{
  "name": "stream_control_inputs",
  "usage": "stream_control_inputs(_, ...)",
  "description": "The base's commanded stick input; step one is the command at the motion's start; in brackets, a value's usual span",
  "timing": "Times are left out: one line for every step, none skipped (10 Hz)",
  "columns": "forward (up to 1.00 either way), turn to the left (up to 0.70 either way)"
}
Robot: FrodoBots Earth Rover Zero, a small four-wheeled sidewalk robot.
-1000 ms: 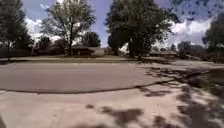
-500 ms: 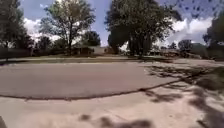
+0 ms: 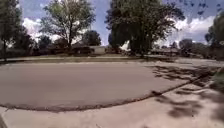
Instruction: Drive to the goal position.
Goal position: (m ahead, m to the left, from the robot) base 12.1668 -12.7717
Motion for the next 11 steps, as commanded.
stream_control_inputs(0.70, 0.00)
stream_control_inputs(0.70, 0.00)
stream_control_inputs(0.70, 0.00)
stream_control_inputs(0.70, 0.00)
stream_control_inputs(0.70, 0.00)
stream_control_inputs(0.70, 0.00)
stream_control_inputs(0.70, 0.00)
stream_control_inputs(0.70, 0.00)
stream_control_inputs(0.70, 0.00)
stream_control_inputs(0.70, 0.00)
stream_control_inputs(0.70, 0.00)
